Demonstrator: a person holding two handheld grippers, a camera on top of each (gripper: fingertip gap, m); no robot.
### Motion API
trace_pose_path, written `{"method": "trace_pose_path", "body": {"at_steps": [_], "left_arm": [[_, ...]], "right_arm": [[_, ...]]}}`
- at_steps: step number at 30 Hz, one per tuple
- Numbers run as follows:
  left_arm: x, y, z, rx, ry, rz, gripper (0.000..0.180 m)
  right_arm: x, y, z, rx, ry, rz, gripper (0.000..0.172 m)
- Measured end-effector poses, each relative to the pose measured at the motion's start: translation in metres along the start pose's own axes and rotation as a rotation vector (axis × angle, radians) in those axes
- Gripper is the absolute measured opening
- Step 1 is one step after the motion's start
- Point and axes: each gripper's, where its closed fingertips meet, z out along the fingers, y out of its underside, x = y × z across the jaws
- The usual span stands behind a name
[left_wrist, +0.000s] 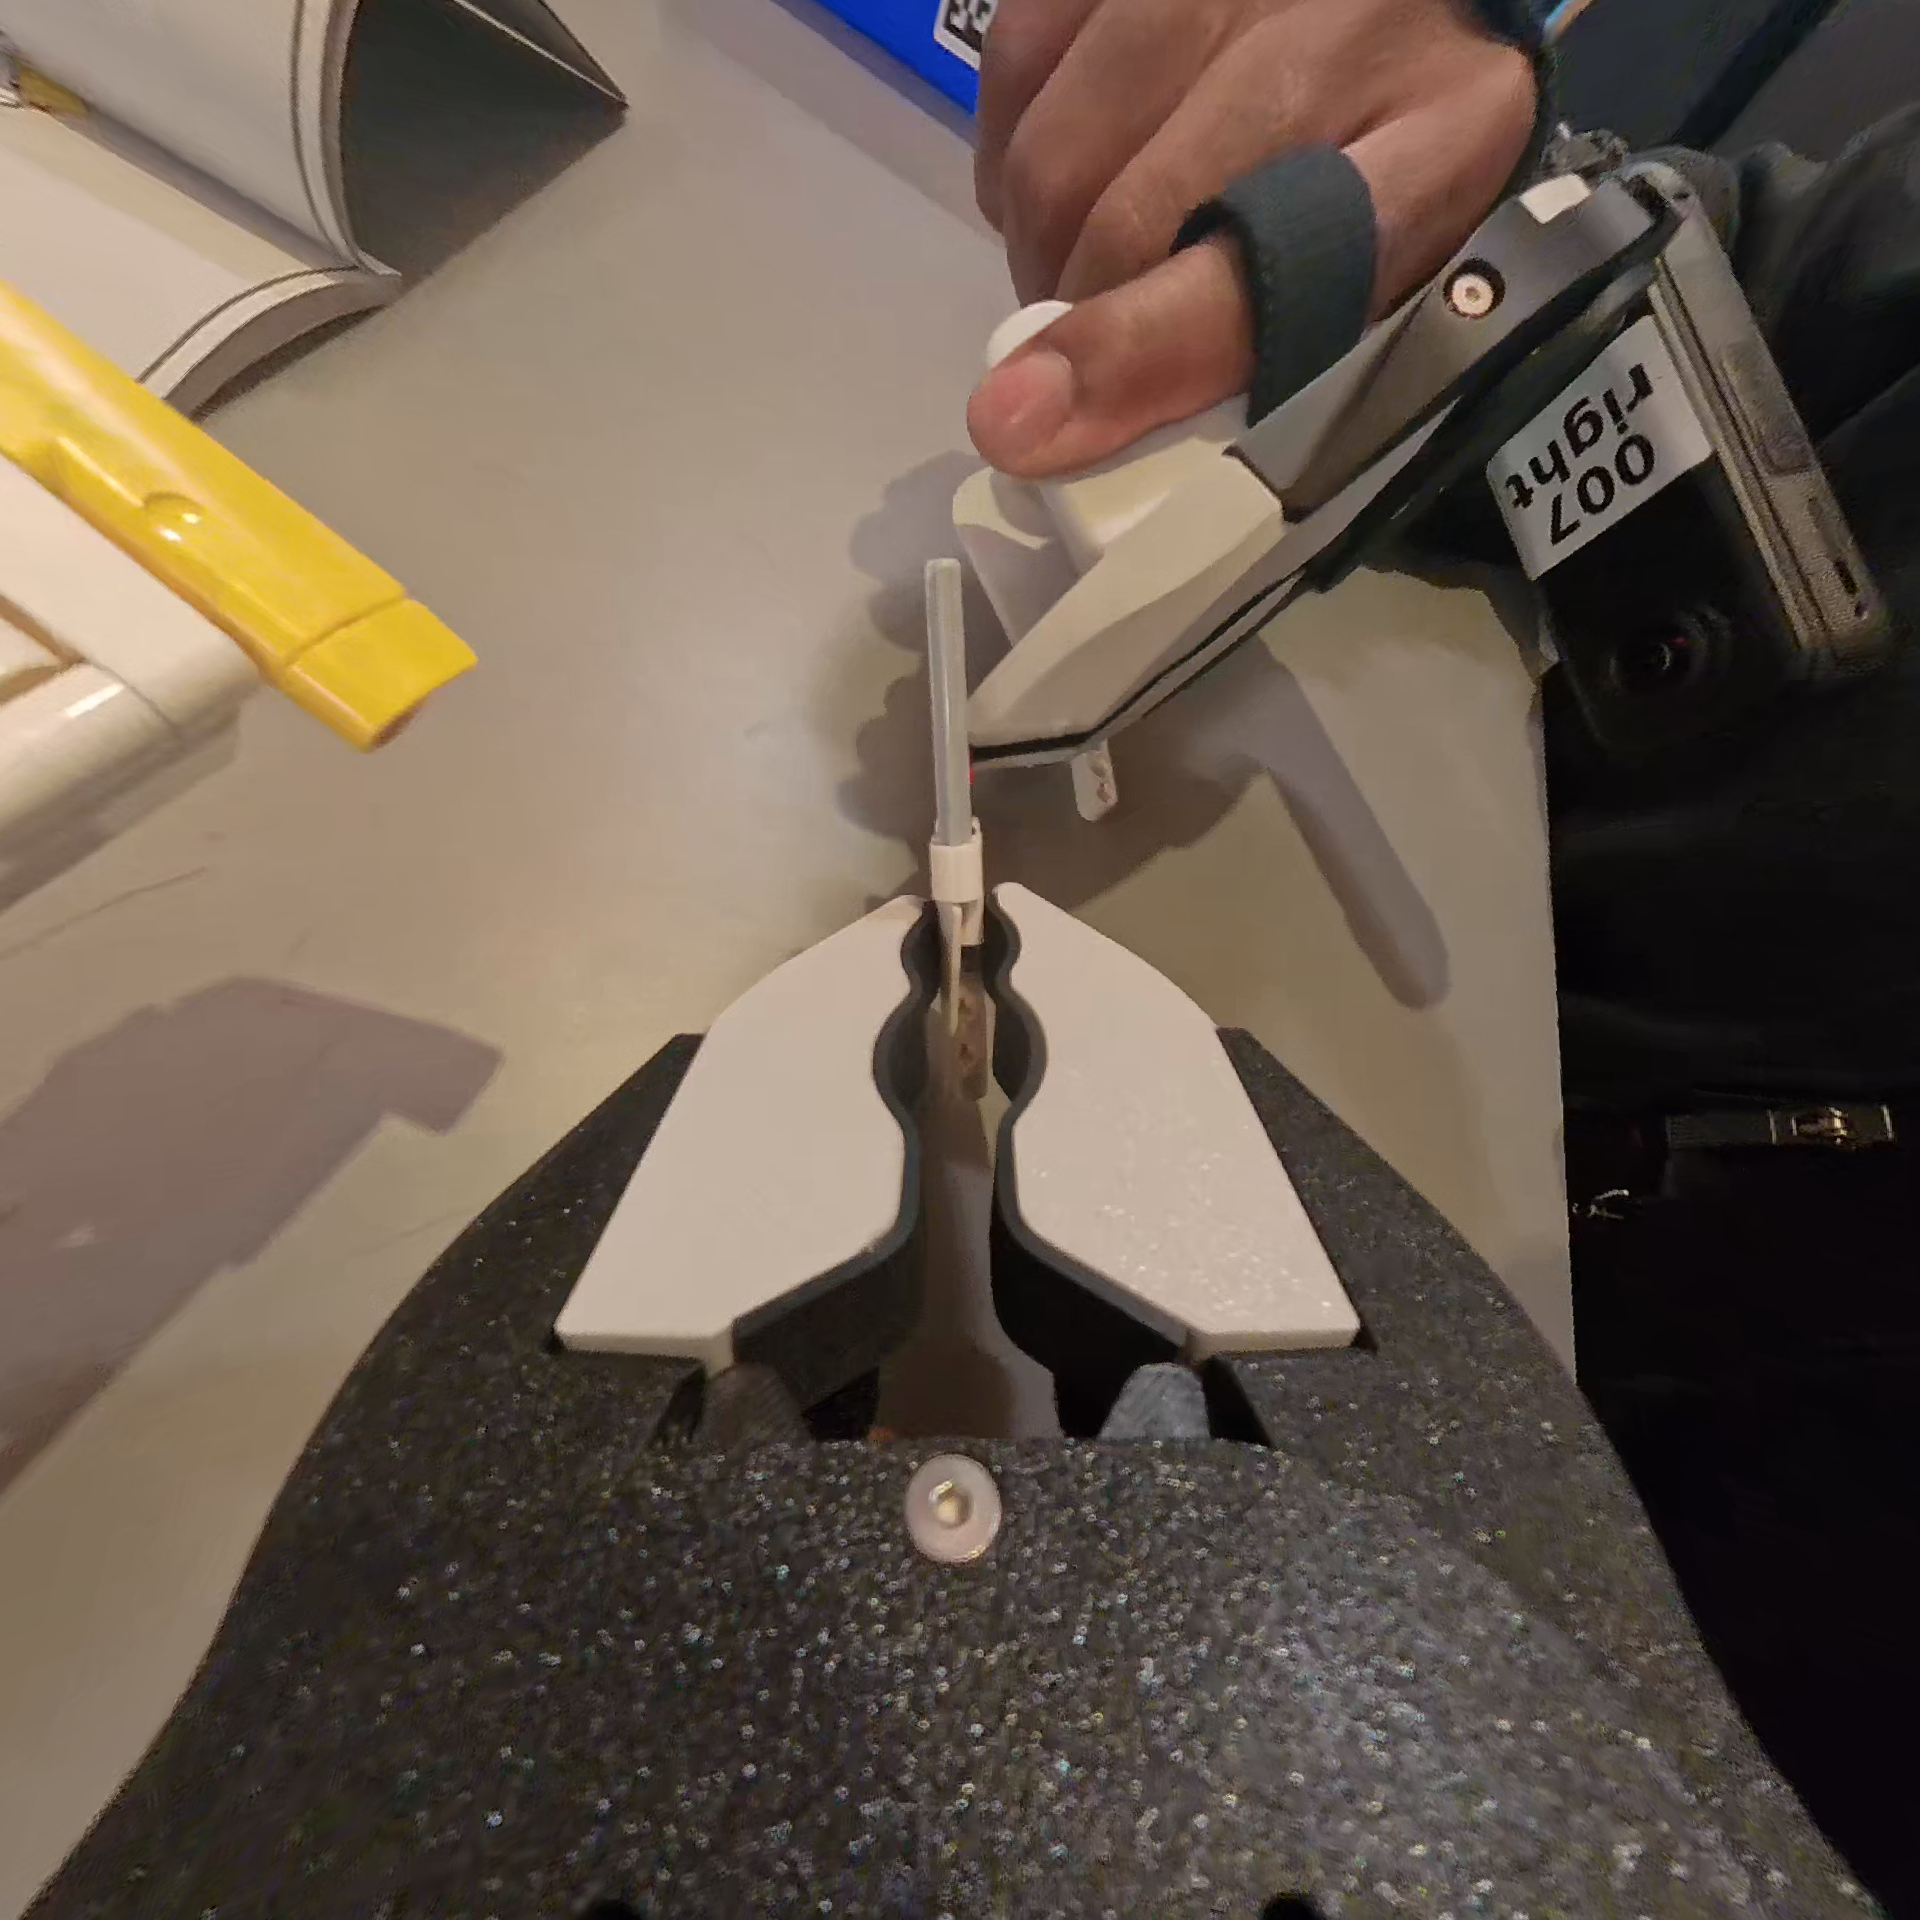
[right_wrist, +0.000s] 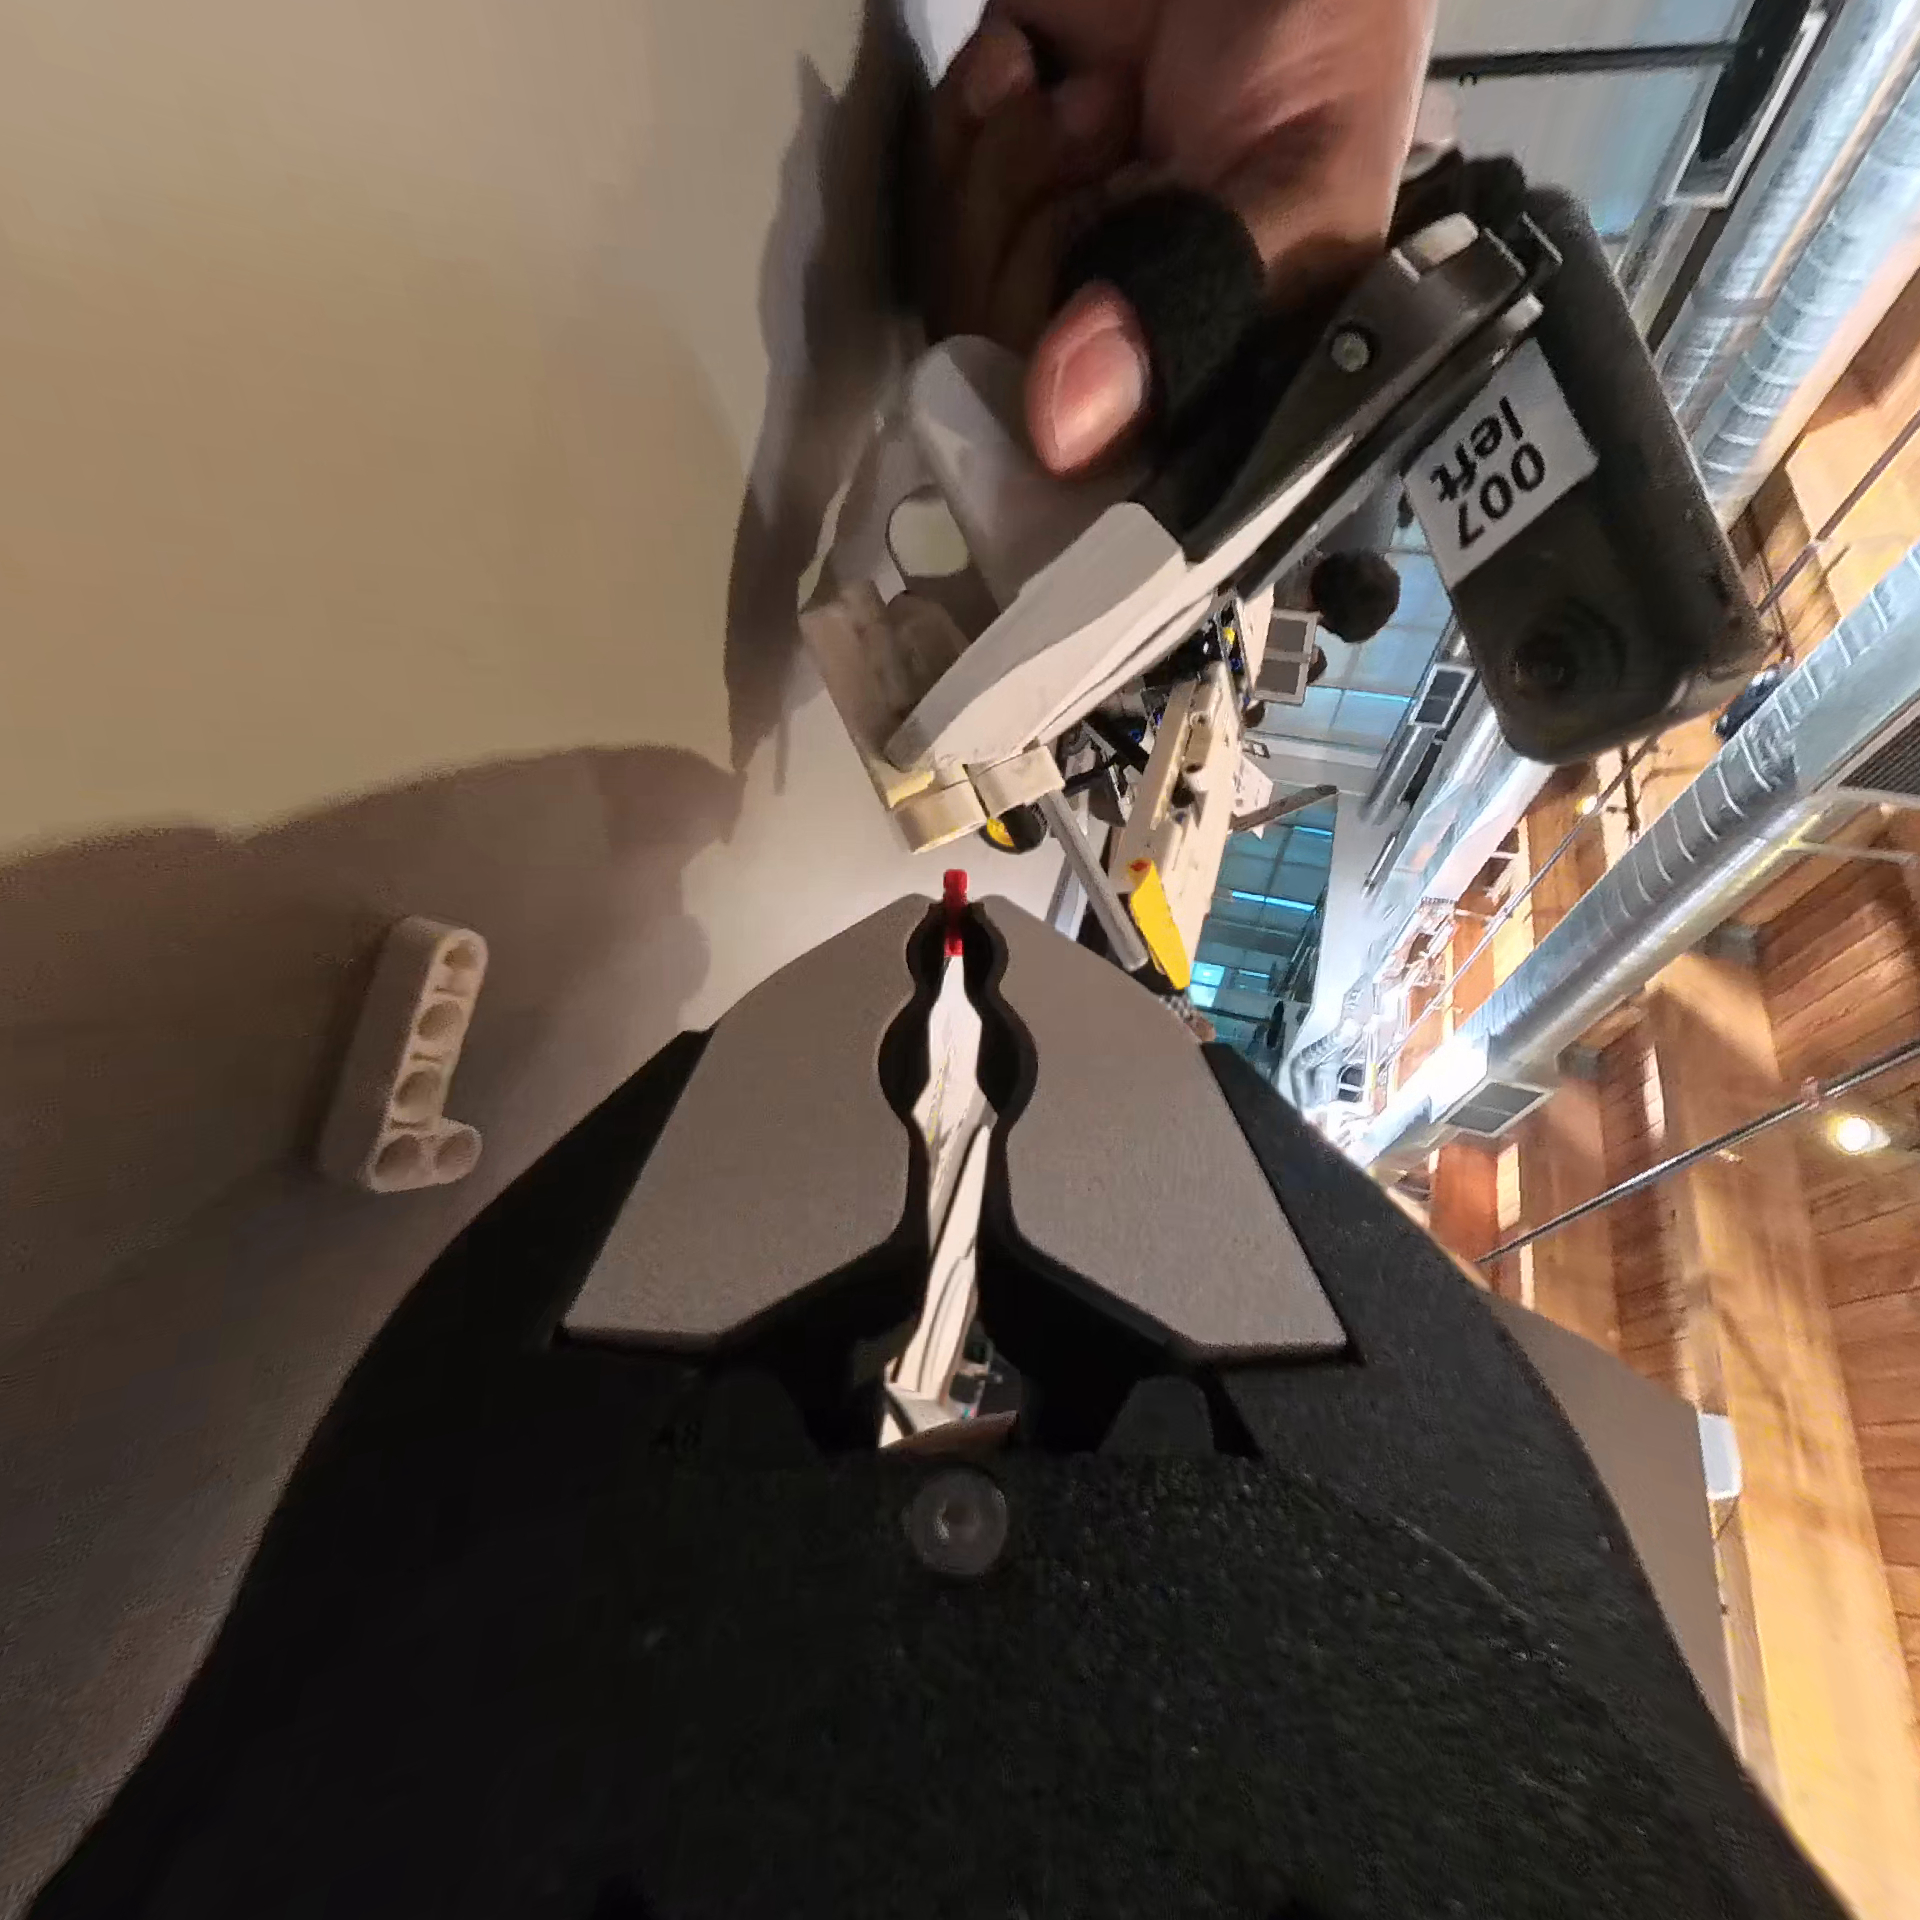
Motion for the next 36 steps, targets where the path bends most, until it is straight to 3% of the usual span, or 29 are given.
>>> {"method": "trace_pose_path", "body": {"at_steps": [7, 15, 21, 36], "left_arm": [[0.009, 0.005, 0.001, -0.034, 0.036, 0.094, 0.007], [0.012, 0.016, 0.008, -0.124, -0.016, 0.221, 0.007], [0.014, 0.016, 0.009, -0.123, 0.004, 0.198, 0.007], [0.015, 0.013, 0.004, -0.094, 0.076, 0.108, 0.007]], "right_arm": [[-0.007, -0.013, -0.003, 0.058, -0.046, -0.021, 0.003], [-0.018, -0.021, -0.007, 0.074, -0.164, 0.015, 0.003], [-0.019, -0.023, -0.007, 0.062, -0.164, -0.002, 0.003], [-0.013, -0.022, -0.004, -0.02, 0.001, -0.286, 0.002]]}}
